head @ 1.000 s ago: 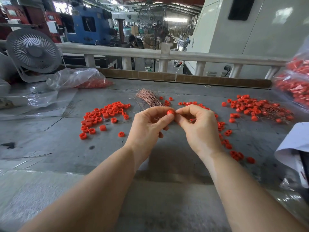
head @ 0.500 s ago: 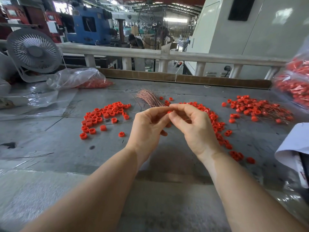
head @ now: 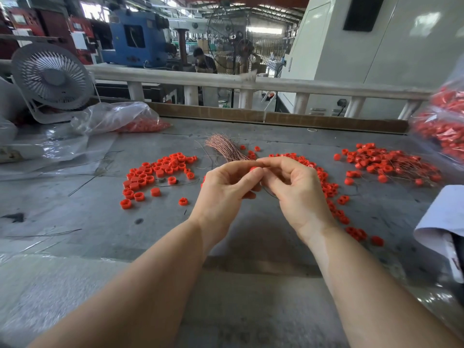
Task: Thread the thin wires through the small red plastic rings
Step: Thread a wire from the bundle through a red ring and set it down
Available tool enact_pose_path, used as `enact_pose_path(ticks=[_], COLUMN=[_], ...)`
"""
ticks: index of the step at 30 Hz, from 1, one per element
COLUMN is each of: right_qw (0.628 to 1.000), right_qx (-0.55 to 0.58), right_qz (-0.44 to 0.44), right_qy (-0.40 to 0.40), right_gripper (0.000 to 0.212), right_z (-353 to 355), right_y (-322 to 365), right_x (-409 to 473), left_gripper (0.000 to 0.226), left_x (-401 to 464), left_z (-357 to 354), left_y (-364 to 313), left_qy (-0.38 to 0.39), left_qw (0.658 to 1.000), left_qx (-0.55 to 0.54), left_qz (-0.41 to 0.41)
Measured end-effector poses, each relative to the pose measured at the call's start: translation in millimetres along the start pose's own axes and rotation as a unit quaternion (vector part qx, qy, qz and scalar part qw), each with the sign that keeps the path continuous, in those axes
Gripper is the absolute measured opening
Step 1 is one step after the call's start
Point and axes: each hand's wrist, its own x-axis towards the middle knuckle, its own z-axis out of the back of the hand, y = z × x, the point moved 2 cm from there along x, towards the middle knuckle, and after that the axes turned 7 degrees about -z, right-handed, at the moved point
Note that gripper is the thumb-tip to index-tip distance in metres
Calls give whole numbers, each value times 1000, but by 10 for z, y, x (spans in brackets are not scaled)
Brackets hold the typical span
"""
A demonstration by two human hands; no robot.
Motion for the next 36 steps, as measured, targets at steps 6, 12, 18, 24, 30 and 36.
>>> enact_pose_path(ticks=[6, 12, 18, 24, 30, 36], right_qw=[1000, 992, 995, 995, 993, 992], right_qx=[11, 60, 15, 6, 39, 39], right_qz=[-21, -92, -87, -73, -80, -83], right_qy=[4, 57, 55, 68, 81, 89], right_gripper=[17, 33, 48, 22, 13, 13], right_z=[-2, -23, -57, -50, -61, -64], right_y=[-2, -19, -52, -56, -38, -24], right_x=[-9, -15, -23, -23, -42, -46], left_gripper=[13, 12, 11, 13, 10, 13], left_x=[6, 2, -4, -18, -25, -15], left_z=[12, -5, -8, -5, -17, 4], left_y=[32, 38, 58, 44, 42, 52], left_qy=[-16, -4, -5, 1, 4, -15], left_qw=[999, 999, 1000, 1000, 999, 999], left_qx=[-30, -49, -25, -7, -30, -9], left_qz=[17, 15, 4, -5, 20, 32])
